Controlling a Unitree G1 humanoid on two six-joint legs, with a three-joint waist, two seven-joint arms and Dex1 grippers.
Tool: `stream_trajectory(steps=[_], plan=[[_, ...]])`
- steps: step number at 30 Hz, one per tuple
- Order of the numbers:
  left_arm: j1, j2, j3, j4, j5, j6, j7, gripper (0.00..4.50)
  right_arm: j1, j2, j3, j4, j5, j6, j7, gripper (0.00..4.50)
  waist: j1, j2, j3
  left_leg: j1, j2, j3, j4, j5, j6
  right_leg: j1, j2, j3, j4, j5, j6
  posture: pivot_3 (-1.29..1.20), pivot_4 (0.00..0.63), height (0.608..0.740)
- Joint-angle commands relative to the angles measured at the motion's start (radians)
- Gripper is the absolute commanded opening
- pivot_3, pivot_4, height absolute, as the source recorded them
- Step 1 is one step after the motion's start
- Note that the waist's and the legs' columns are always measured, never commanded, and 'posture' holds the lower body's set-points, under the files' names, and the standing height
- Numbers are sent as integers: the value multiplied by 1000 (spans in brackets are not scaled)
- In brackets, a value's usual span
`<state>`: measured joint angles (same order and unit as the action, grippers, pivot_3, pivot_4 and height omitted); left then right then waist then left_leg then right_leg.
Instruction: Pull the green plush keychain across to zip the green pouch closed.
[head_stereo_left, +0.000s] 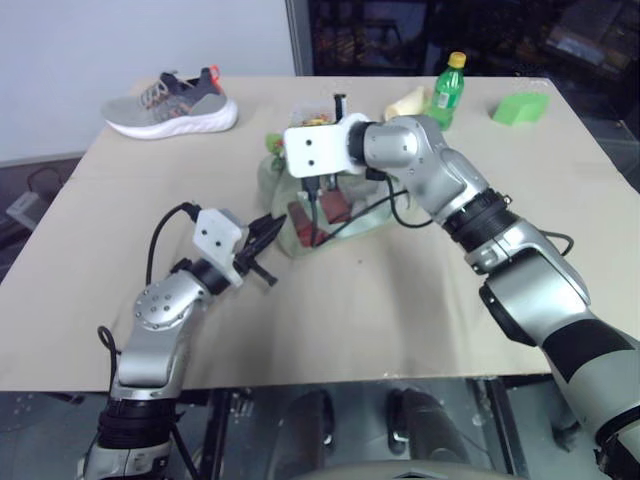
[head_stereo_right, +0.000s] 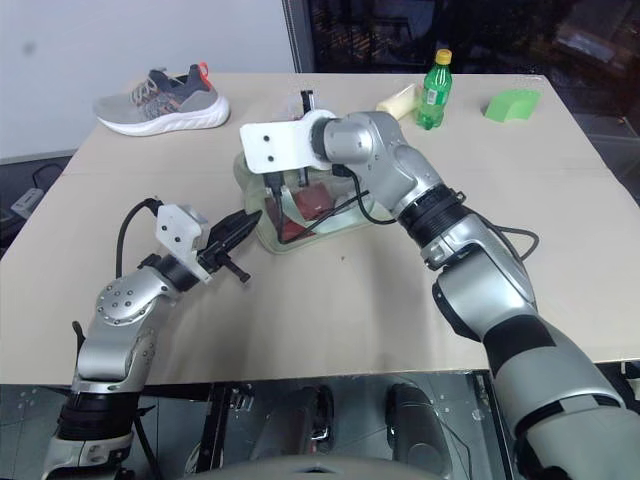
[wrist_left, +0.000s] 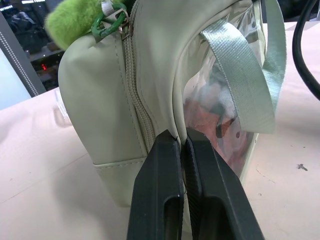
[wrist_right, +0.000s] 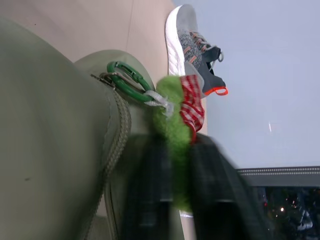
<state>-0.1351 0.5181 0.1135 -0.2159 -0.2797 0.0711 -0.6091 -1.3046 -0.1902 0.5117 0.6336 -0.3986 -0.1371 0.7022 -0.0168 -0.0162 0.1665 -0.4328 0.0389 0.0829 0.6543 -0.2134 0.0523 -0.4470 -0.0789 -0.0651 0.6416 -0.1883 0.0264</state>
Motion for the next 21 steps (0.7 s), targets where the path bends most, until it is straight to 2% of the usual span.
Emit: stream_trajectory(steps=[1,14,21], plan=[[12,-2,19,8,18,-11,20,0,-40,-19,-47,-42,-15,-8,-46,106,0,0,0,0,0,0,0,0,0,0,0,0,0,0,0,0,150,740],[29,-20,40,64,43,30,133,0,53,-92,-164,-296,-61,228,-194,106,-1,0,0,0,0,0,-1,0,0,0,0,0,0,0,0,0,150,740],[40,-23,62,80,34,28,147,0,71,-197,-218,-162,-72,267,-333,106,-2,0,0,1,0,1,-1,0,0,0,0,0,0,0,0,0,150,740]])
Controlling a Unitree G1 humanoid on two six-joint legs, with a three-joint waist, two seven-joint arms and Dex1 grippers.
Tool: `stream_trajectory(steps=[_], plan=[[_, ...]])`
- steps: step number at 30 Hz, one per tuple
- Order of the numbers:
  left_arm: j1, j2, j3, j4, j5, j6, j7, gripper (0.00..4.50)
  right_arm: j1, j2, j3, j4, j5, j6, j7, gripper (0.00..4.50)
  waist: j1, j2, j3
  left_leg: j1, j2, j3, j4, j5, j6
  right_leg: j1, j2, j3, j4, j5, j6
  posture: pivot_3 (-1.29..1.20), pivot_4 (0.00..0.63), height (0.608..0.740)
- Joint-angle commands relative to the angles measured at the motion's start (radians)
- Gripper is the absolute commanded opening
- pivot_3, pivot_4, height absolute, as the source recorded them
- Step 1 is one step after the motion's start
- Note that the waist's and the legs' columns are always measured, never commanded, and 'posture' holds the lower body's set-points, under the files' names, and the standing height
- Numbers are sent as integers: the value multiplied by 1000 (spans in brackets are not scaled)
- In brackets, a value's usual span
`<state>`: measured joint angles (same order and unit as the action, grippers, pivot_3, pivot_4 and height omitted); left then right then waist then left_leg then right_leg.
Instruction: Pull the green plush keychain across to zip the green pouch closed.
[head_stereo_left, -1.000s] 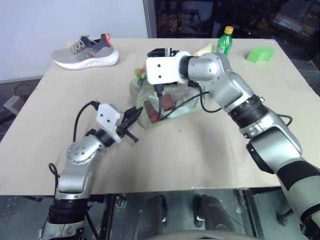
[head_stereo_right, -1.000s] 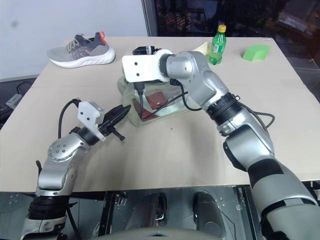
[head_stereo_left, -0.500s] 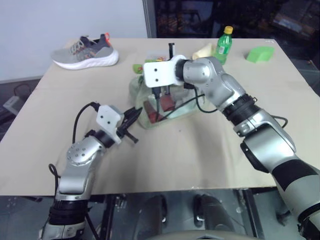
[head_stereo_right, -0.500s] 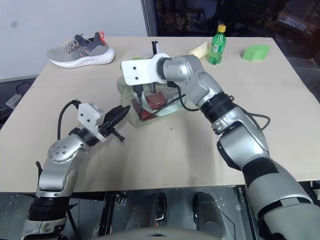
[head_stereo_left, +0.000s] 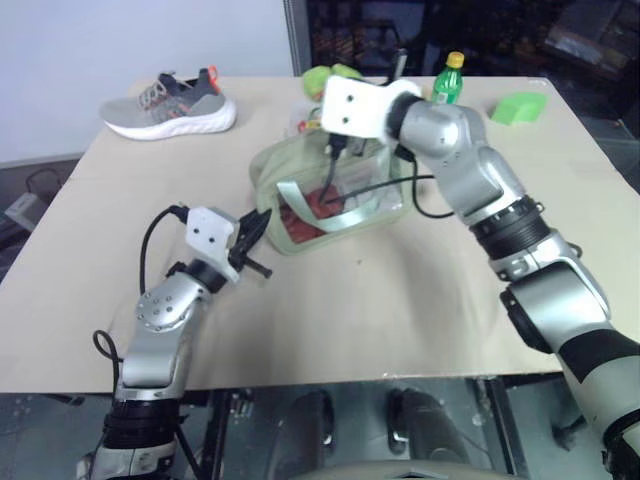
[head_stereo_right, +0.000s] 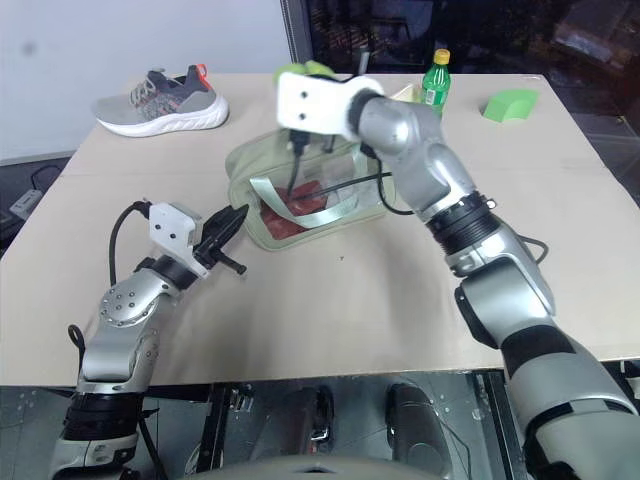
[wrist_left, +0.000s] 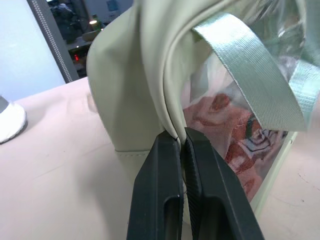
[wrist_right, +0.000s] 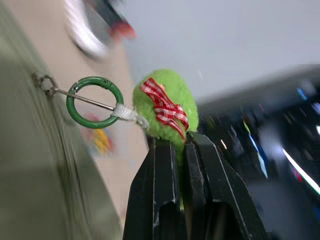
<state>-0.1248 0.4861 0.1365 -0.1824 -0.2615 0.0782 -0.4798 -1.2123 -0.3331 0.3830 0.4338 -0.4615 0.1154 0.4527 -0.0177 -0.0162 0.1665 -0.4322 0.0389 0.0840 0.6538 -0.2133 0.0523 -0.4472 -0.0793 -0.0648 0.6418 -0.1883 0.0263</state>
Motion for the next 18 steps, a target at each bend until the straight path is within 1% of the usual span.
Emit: stream_trajectory(steps=[1,7,9,12,15,18], plan=[[29,10,49,51,11,23,20,0,-21,-67,-97,62,-6,14,-100,106,-2,0,0,0,0,0,0,0,0,0,0,0,0,0,0,0,150,740],[11,5,83,65,4,35,50,0,9,-122,-139,196,13,21,-173,106,-18,0,0,1,0,2,-1,0,0,0,1,1,0,0,0,0,150,740],[5,-6,92,63,2,41,72,0,55,-134,-148,229,24,36,-197,106,-18,0,0,1,0,2,-1,0,0,0,0,1,0,0,1,0,150,740],[2,-17,103,59,2,54,96,0,151,-128,-158,234,52,63,-217,106,-17,-1,0,1,0,3,-1,0,0,1,0,2,0,0,1,0,150,740],[2,-21,112,52,-7,68,112,0,247,-118,-152,280,52,78,-260,106,-21,0,0,1,0,3,-1,0,0,0,0,3,0,0,1,0,150,740],[6,-20,120,42,-8,78,117,0,282,-124,-154,313,51,88,-306,106,-24,0,-1,3,0,3,-1,0,0,0,1,4,1,0,1,0,150,740]])
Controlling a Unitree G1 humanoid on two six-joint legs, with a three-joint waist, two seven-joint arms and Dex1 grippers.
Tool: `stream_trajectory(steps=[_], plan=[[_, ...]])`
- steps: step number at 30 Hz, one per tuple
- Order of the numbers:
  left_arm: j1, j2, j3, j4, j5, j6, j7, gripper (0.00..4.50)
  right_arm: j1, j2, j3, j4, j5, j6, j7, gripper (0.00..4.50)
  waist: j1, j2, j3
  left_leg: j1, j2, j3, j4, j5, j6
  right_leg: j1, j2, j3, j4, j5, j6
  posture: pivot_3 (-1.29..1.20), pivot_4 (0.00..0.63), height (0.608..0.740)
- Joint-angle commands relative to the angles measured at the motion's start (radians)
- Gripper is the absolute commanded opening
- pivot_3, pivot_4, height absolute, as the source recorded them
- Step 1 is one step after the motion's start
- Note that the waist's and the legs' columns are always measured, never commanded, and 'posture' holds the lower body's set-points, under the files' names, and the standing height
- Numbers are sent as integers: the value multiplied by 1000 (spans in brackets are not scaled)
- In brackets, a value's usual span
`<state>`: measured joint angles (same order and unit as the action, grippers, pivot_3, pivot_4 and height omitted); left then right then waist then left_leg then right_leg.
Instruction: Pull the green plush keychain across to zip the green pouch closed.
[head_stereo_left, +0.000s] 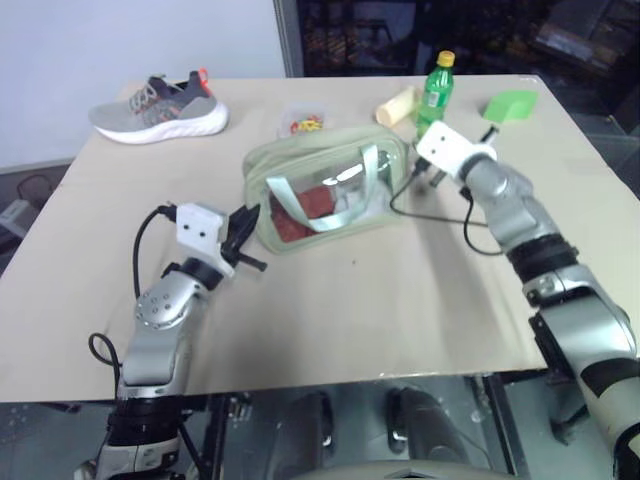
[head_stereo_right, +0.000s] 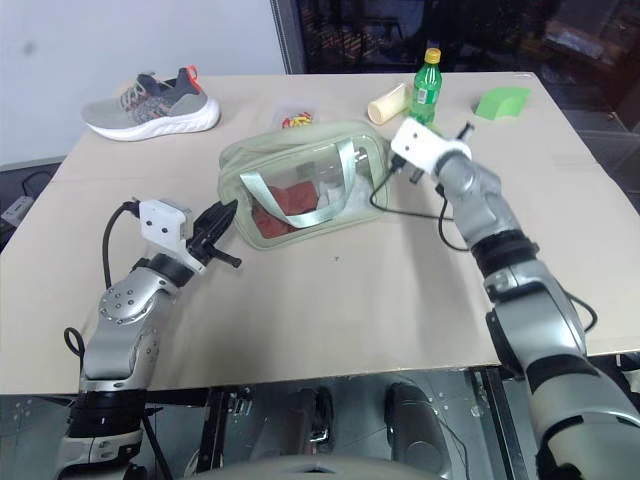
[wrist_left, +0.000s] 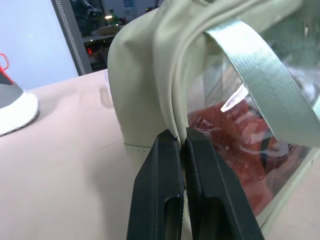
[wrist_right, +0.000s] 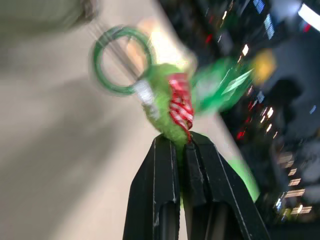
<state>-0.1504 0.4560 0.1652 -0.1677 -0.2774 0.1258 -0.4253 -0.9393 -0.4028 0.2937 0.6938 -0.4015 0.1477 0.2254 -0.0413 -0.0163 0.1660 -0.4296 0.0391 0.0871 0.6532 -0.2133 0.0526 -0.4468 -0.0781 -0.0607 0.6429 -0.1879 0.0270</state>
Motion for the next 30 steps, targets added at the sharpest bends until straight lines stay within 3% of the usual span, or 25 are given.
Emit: stream_trajectory(steps=[1,7,21,26,30], plan=[[34,13,93,24,8,33,60,0,14,-61,-59,59,-17,54,-87,106,0,0,0,0,0,0,0,0,0,0,0,0,0,0,0,0,150,740],[43,18,104,11,11,40,63,0,73,-74,-16,96,-45,41,-111,106,2,0,-1,3,0,0,0,0,0,3,0,0,0,0,0,0,150,740],[41,19,129,20,1,49,73,0,131,-158,-117,-38,3,138,-166,106,6,0,-1,3,0,-1,0,0,0,3,0,1,0,0,0,0,150,740],[34,22,119,37,-1,42,69,0,233,-121,44,-77,-73,69,-77,106,6,-1,-3,3,0,-1,0,0,0,3,0,0,0,-1,0,0,150,740],[33,24,116,41,-2,38,65,0,251,-158,126,-50,-155,5,-76,106,1,-1,-4,6,0,0,0,0,0,5,0,2,0,-3,2,0,150,740]])
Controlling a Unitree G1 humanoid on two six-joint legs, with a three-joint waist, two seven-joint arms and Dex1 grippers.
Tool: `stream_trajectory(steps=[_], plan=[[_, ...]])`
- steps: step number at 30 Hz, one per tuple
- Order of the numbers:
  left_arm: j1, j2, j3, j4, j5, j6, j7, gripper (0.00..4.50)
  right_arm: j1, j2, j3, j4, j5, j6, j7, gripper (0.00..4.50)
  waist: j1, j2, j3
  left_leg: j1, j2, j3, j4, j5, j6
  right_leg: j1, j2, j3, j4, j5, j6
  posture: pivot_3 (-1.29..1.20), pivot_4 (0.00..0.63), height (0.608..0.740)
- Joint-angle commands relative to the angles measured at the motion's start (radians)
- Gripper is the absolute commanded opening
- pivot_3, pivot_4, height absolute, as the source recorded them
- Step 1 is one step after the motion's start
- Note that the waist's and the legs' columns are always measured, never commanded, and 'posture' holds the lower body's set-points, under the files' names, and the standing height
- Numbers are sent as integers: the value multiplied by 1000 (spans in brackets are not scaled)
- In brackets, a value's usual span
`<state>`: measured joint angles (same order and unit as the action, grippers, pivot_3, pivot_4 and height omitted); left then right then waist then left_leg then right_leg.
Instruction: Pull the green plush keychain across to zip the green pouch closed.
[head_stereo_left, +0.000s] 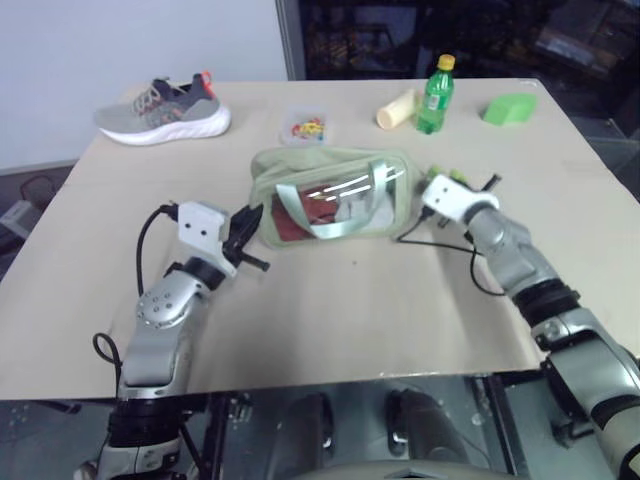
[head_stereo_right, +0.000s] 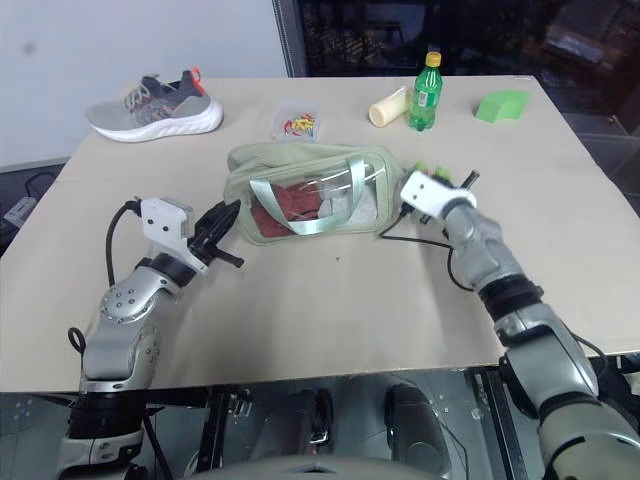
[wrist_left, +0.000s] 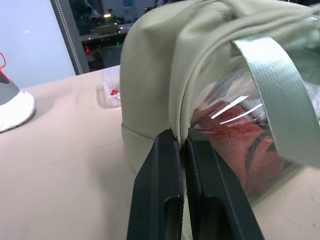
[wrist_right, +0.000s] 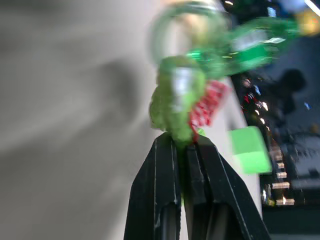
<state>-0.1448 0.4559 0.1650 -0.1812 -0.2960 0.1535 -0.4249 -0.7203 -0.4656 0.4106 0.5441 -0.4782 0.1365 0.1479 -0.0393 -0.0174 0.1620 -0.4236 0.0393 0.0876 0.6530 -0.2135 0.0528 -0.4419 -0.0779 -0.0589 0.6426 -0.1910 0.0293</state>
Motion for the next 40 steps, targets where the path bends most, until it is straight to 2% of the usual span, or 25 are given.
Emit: stream_trajectory(steps=[1,3,6,9,11,12,13,15,16,17,20,22,23,29,36,40], plan=[[29,25,116,56,15,9,62,0,29,-107,16,112,-89,5,-3,106,0,0,0,3,0,1,0,0,0,2,0,0,0,-1,-1,0,150,740],[29,26,115,59,14,5,59,0,20,-127,19,122,-102,-9,-11,106,-1,-1,0,9,0,0,0,0,0,8,0,0,0,-2,-3,0,150,740],[22,24,109,60,0,-2,44,0,6,-137,-9,121,-87,-23,-15,106,-1,-1,-1,10,1,-1,0,-2,-3,9,0,-1,0,-2,-3,0,150,740],[11,12,94,42,-42,-4,8,0,15,-98,-119,32,51,-4,35,106,1,-1,-1,9,1,-1,0,-2,-4,9,0,-1,0,-2,-3,0,150,740],[9,16,82,36,-56,-6,-14,0,26,-91,-148,-33,97,9,80,106,4,-1,-1,8,1,-1,0,0,0,9,0,-1,-1,-2,-3,0,150,740],[6,20,72,35,-68,-6,-36,0,40,-78,-177,-91,158,36,137,106,5,-1,-1,8,1,-1,-1,0,0,9,0,-1,-2,-2,-3,0,150,740],[3,27,64,36,-69,-12,-54,0,53,-64,-207,-148,216,63,184,396,5,-1,0,8,1,-1,-1,-1,0,9,-1,-1,-3,-2,-2,0,150,740],[-8,29,59,42,-88,-16,-83,714,74,-52,-243,-248,293,114,262,1001,8,-1,0,7,1,-1,-2,-1,0,9,-1,-1,-4,-2,-2,0,150,740],[-13,33,58,45,-91,-18,-97,1140,83,-54,-251,-284,314,132,293,1580,10,-1,0,7,1,-1,-3,-1,1,8,-1,-1,-4,-2,-2,0,150,740],[-19,36,59,47,-99,-19,-114,1499,93,-50,-269,-325,347,159,322,1954,10,-1,1,7,1,-1,-3,-1,1,8,-1,-1,-4,-2,-2,0,150,740],[-23,57,73,39,-134,4,-160,3078,129,-74,-308,-438,421,204,413,3554,12,-1,2,5,1,-1,-3,-1,1,6,-1,-2,-5,-2,-2,0,150,740],[-7,75,89,11,-166,29,-189,3943,161,-98,-345,-515,479,244,466,4446,15,-1,2,4,1,-1,-3,-1,1,5,-1,-2,-5,-2,-2,0,150,740],[10,86,97,-11,-187,41,-209,4424,184,-112,-366,-561,517,264,498,4500,19,-1,2,3,1,-1,-3,-1,1,4,-1,-2,-5,-2,-2,0,150,740],[209,156,203,-153,-287,82,-310,4424,404,-229,-521,-853,747,417,667,4500,29,-1,2,-9,1,-2,-3,-1,1,-6,-1,-2,-7,0,-5,0,150,740],[463,188,337,-272,-349,146,-351,4424,629,-346,-644,-979,804,422,714,4500,29,-1,2,-8,1,-3,-2,-5,-3,-4,-3,-5,-11,-2,-2,0,150,740],[515,192,374,-300,-375,160,-360,4424,667,-368,-662,-979,813,402,717,4500,30,-1,2,-9,1,-4,-2,-5,-3,-5,-9,-8,-11,-2,-2,0,150,740]])
